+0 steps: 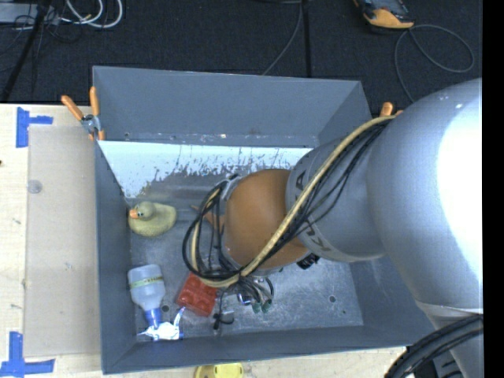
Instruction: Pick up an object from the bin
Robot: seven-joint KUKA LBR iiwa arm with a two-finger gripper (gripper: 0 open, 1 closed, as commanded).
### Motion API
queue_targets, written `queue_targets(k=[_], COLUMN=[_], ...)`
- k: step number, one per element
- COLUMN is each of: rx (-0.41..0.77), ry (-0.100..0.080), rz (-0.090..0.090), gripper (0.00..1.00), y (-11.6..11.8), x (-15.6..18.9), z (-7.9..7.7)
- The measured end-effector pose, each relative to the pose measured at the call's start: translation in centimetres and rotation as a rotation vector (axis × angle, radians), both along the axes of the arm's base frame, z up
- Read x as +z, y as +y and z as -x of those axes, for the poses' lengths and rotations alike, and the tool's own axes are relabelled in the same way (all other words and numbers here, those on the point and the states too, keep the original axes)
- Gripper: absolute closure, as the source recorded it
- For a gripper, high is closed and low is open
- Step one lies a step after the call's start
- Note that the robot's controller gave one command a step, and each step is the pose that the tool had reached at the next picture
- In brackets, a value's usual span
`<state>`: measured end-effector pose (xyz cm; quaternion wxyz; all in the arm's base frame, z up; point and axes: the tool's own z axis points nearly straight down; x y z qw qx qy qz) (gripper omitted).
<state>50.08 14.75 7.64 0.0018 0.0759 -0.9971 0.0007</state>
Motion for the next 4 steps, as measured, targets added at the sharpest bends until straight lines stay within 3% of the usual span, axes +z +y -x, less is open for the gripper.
queue_targets(k=[1, 2, 3, 4], rx=[0.207, 0.206, 0.216, 0.214], ry=[0.002, 0.002, 0.011, -0.001], rz=[-0.002, -0.002, -0.001, -0.003], gripper=[1.0, 1.0, 1.0, 1.0], y=[1.7, 1.7, 2.1, 2.2], x=[-0.7, -0.7, 4.0, 7.8], z=[1.1, 1.1, 0.9, 0.5])
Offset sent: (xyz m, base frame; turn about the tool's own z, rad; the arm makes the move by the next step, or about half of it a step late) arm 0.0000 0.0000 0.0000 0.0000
